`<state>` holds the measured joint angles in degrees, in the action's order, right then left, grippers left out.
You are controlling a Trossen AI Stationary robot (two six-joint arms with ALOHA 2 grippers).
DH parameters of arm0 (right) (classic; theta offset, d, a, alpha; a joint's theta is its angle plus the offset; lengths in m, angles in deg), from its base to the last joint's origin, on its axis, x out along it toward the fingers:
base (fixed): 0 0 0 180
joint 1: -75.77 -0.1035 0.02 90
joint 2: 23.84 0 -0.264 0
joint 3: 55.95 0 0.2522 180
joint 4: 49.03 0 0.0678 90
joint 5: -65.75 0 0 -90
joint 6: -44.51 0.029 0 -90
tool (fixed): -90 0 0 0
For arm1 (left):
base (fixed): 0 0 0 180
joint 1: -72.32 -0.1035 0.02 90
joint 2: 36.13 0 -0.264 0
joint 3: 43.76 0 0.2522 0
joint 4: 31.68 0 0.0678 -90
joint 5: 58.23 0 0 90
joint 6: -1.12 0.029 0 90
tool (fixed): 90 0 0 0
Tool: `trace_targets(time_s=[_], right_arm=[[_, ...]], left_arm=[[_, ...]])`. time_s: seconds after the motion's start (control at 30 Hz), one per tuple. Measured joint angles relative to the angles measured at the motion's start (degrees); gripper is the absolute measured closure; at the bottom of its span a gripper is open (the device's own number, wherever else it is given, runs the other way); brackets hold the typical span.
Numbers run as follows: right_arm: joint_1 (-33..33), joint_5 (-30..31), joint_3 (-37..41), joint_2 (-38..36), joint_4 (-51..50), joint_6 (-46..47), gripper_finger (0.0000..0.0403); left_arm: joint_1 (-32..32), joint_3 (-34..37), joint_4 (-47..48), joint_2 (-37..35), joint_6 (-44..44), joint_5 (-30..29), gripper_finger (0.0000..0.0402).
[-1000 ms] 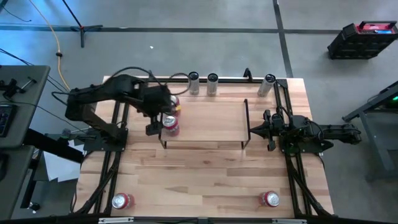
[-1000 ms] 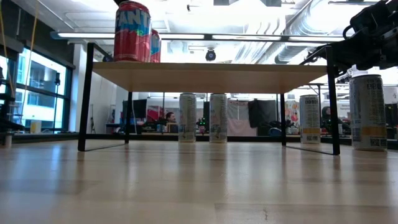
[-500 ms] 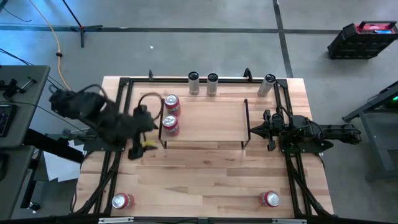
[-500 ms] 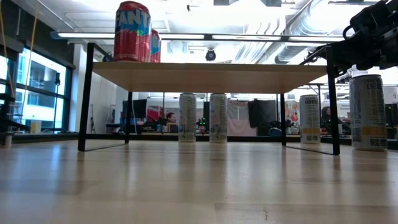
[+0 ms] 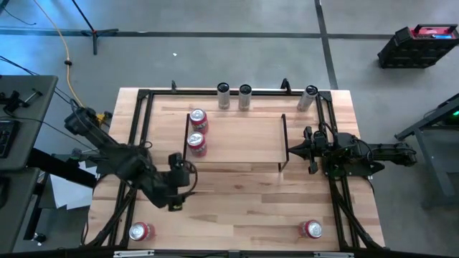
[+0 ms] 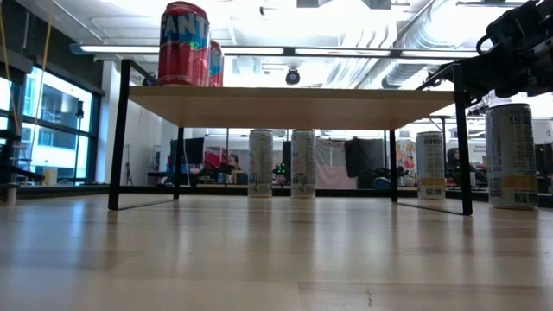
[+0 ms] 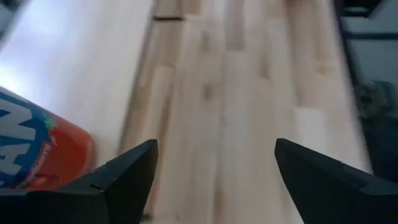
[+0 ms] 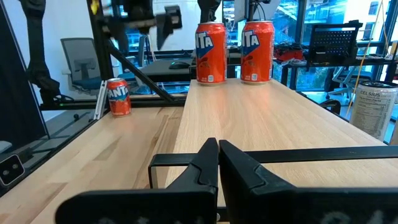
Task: Place canned beverage on shelf
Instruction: Put the red soda can on the shelf aligned with the other red soda can
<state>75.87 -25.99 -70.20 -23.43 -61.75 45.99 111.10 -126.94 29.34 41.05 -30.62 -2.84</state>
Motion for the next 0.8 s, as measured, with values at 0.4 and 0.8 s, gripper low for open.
trace_targets(time_s=[0.4, 0.8], right_arm=[[0.0, 0.0, 0.02, 0.0, 0.0, 0.02, 0.0402], [0.02, 0.0, 0.01, 0.0, 0.0, 0.02, 0.0402]], left_arm=[[-0.51, 18.65, -33.77, -3.31, 5.69, -12.24, 0.0176], [-3.12, 34.5, -50.47, -16.53, 15.65, -7.77, 0.0299]])
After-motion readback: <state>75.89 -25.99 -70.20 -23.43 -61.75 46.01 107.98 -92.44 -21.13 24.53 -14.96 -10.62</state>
